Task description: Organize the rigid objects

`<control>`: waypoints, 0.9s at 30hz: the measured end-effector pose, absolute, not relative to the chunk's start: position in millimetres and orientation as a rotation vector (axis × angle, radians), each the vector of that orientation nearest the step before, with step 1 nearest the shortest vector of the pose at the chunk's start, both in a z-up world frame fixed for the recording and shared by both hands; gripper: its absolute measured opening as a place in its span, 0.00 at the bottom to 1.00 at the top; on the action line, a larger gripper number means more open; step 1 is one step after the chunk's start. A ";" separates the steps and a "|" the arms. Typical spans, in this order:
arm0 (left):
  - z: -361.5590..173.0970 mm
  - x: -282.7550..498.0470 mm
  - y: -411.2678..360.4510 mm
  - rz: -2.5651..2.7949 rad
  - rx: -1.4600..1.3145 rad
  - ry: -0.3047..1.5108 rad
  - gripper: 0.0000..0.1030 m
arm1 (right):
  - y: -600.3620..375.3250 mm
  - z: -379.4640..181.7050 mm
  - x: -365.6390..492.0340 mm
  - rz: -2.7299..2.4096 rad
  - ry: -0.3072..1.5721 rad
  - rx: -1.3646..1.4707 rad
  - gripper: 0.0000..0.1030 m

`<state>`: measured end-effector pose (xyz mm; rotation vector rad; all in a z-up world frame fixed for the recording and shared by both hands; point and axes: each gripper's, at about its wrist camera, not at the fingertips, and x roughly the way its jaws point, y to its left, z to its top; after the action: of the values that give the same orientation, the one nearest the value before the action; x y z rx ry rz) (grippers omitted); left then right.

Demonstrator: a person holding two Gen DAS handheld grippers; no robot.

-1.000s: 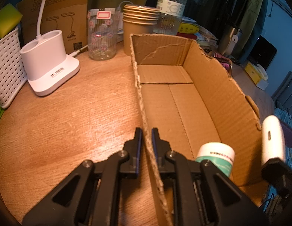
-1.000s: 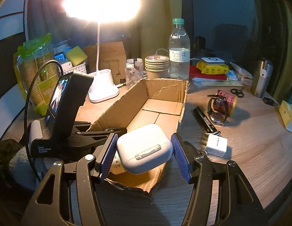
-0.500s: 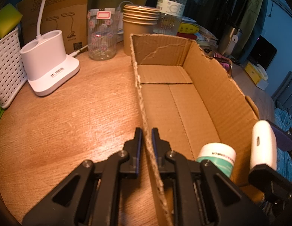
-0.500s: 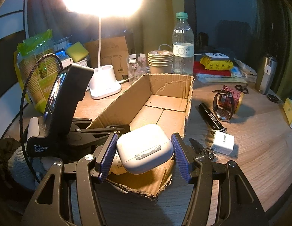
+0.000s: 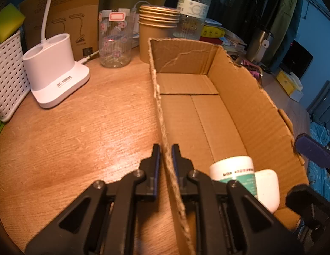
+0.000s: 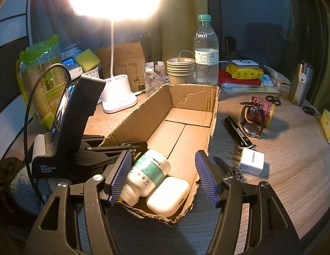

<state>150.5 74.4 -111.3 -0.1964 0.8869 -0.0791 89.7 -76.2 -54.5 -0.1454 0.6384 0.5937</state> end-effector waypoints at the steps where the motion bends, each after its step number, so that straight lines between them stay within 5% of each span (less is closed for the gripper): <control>1: -111.3 150.5 74.4 -0.079 -0.196 0.887 0.11 | -76.6 -54.4 89.9 0.594 0.638 -0.144 0.64; 27: -111.1 150.6 74.0 -0.079 -0.197 0.887 0.12 | -140.4 -45.8 118.4 0.386 0.597 -0.065 0.64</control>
<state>150.6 74.0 -111.1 -0.1966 0.8869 -0.0793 118.4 -140.4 -45.8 -0.0654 0.5972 0.3860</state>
